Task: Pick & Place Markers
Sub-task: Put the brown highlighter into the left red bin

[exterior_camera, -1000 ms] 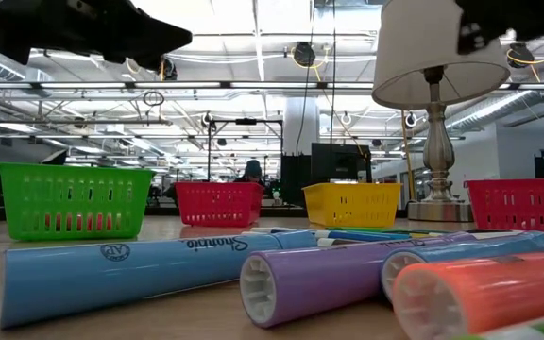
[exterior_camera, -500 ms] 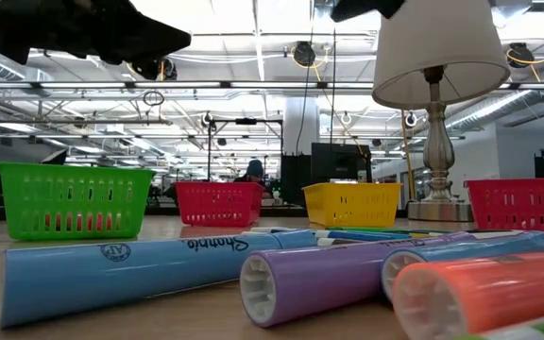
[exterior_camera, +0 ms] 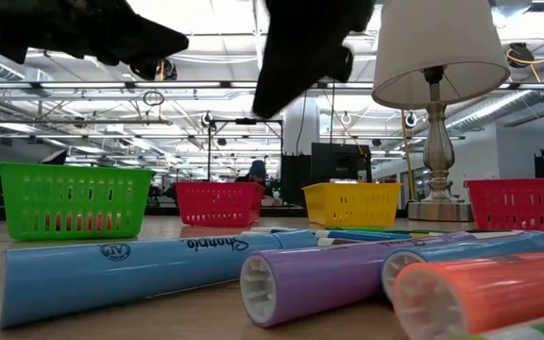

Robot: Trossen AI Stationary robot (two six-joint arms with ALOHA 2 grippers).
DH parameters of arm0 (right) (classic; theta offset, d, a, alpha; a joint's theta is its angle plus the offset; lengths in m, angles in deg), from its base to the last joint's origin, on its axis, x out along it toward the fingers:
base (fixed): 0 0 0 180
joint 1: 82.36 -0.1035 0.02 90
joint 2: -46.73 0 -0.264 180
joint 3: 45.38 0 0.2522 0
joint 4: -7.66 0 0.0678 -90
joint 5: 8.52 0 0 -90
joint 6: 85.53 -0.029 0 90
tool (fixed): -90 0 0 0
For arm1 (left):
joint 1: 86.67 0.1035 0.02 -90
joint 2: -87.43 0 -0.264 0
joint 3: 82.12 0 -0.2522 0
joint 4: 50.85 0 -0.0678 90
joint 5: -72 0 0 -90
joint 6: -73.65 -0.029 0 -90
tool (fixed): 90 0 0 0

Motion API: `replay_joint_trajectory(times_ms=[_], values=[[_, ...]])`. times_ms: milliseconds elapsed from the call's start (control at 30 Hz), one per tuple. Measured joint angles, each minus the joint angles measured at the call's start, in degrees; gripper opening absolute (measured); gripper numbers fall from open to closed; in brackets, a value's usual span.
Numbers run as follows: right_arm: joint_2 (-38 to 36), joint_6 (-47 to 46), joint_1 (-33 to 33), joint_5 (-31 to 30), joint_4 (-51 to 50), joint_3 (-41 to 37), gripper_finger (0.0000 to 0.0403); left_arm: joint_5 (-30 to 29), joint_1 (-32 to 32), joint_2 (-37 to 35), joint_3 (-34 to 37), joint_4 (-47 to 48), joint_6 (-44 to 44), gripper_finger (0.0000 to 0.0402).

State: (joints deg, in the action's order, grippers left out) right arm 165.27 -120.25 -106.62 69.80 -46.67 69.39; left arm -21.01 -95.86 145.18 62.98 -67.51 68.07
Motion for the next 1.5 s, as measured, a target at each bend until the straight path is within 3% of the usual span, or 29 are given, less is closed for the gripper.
replay_joint_trajectory(times_ms=[133, 267, 400, 533, 833, 1200, 1500], values=[[2.69, -1.62, 1.41, 4.3, 1.13, 0.07, 0.0023, 0.13, 0.0, -3.11, 0.0, 2.73, 0.31, 0.0042], [4.83, -3.42, 2.43, 7.23, 1.7, 0.12, 0.0079, 0.13, 0.0, -6.64, -0.04, 5.48, 1.27, 0.0042], [5.93, -6.53, 3.34, 9.0, 0.86, 0.12, 0.0136, 0.13, 0.0, -8.9, -0.04, 7.44, 1.25, 0.0042], [6.21, -7.47, 3.7, 8.89, -0.38, 0.12, 0.0162, 0.13, 0.0, -9.57, -0.04, 8.7, 1.33, 0.0042], [6.12, -7.16, 3.79, 8.69, 0.49, -0.71, 0.0153, 0.43, 0.0, -9.48, -0.04, 9.32, 2.1, 0.0042], [5.68, -8.09, 3.94, 8.58, 6.6, -8.83, 0.0146, 0.52, -1.45, -9.46, -0.04, 9.34, 2.93, 0.0042], [5.66, -6.28, 4.0, 8.93, 10.59, -12.54, 0.0114, 0.37, -1.88, -9.46, -0.04, 9.34, 2.9, 0.0042]])
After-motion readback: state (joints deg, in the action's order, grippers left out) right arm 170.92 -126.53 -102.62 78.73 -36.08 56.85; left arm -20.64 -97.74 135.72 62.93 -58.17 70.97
